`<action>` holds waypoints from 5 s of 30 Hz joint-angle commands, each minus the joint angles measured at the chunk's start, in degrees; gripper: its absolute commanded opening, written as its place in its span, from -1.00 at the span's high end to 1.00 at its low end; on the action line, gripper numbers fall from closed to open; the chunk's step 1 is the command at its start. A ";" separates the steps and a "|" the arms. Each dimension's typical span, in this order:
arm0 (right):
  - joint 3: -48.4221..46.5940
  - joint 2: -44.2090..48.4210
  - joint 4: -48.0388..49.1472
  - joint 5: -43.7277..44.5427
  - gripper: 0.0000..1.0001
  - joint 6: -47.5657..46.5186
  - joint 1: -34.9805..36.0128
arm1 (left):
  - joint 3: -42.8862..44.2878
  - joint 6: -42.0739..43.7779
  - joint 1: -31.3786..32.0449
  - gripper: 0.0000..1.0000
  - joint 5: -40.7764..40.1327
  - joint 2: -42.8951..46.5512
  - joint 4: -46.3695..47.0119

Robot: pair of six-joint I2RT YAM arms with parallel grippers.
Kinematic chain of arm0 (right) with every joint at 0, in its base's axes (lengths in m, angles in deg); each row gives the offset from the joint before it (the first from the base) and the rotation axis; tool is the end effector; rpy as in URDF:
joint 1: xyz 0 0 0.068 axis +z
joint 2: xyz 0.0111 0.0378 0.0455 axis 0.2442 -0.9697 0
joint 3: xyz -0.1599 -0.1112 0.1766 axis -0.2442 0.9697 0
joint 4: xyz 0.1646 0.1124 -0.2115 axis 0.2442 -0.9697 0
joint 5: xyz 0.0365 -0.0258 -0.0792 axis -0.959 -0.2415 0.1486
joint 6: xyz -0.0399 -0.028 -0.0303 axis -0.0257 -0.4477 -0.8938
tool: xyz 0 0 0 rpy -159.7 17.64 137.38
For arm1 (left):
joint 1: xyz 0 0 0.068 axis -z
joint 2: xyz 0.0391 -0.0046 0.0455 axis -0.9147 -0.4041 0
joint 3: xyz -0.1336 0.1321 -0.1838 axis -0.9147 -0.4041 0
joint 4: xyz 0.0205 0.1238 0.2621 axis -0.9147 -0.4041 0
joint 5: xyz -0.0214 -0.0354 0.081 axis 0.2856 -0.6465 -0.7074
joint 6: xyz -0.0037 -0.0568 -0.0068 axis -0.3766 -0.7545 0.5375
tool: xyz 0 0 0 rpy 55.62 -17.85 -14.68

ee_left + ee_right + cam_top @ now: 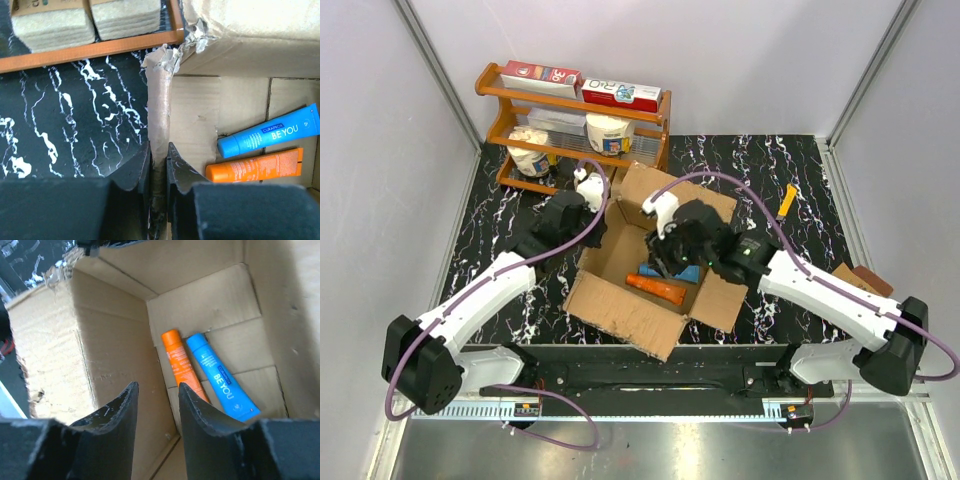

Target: Unpack the express box

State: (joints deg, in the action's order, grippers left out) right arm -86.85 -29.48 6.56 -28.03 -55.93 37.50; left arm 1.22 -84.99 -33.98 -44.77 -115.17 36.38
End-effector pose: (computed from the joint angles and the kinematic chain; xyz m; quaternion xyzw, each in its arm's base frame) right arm 0.1981 0.2533 0.3353 -0.3538 0.8115 0.2419 0.3972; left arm 0.2612 -0.1608 0.2778 0.1762 0.8588 -0.1287 0.4635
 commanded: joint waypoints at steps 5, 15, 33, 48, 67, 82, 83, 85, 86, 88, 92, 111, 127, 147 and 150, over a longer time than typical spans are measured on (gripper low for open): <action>1.53 -6.04 2.02 12.80 -0.04 -7.32 8.12 | -6.24 2.35 0.07 1.00 11.65 5.27 20.30; 4.77 -9.47 1.67 15.09 -0.20 -7.08 11.29 | -10.98 3.84 0.07 1.00 12.36 8.43 27.74; 1.09 -21.69 -6.41 26.87 -0.25 -9.10 13.93 | -8.44 7.52 0.07 1.00 14.56 10.54 20.65; 1.44 -26.96 -3.78 31.52 0.28 -2.60 13.93 | -11.52 9.91 0.07 1.00 18.68 13.53 23.47; 4.08 -29.08 1.67 37.24 0.49 -0.75 14.02 | -11.44 9.64 0.07 1.00 21.42 13.01 23.65; 2.06 -5.45 0.00 30.65 0.71 1.10 13.93 | -11.08 8.94 0.07 1.00 14.65 12.31 23.21; 1.80 -4.39 0.17 30.13 0.71 1.18 13.93 | -10.82 8.51 -0.02 1.00 14.64 12.13 22.77; 0.22 -1.50 0.79 29.33 0.70 1.54 14.02 | -9.77 8.50 0.07 1.00 14.38 11.34 21.98; -0.31 -0.61 0.96 29.16 0.70 1.97 13.93 | -9.59 8.41 0.07 1.00 14.29 11.25 21.63; -2.67 2.20 1.58 29.77 0.69 2.59 13.93 | -9.15 8.50 -0.02 1.00 13.77 11.16 21.36; -8.04 6.25 2.64 47.78 0.66 7.93 13.84 | -6.87 8.59 -0.02 1.00 11.04 9.85 16.20; -7.36 9.77 -9.14 57.74 0.70 21.75 -16.28 | 5.34 7.89 -5.11 1.00 11.57 8.17 -12.82; 15.23 -5.94 1.22 40.41 0.64 36.43 -27.29 | 7.11 8.41 -6.08 1.00 10.95 8.52 -14.76; 9.18 -16.97 10.64 38.56 -0.05 29.31 -29.93 | 7.90 9.03 -6.96 0.99 11.83 7.65 -14.50; 6.64 -12.31 7.75 38.47 -0.21 27.56 -29.93 | 7.81 9.29 -7.05 0.99 11.92 7.47 -14.15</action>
State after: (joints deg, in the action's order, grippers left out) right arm -75.00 -49.70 16.44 9.54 -26.75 7.86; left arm 5.06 -74.72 -40.54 -34.72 -108.22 18.09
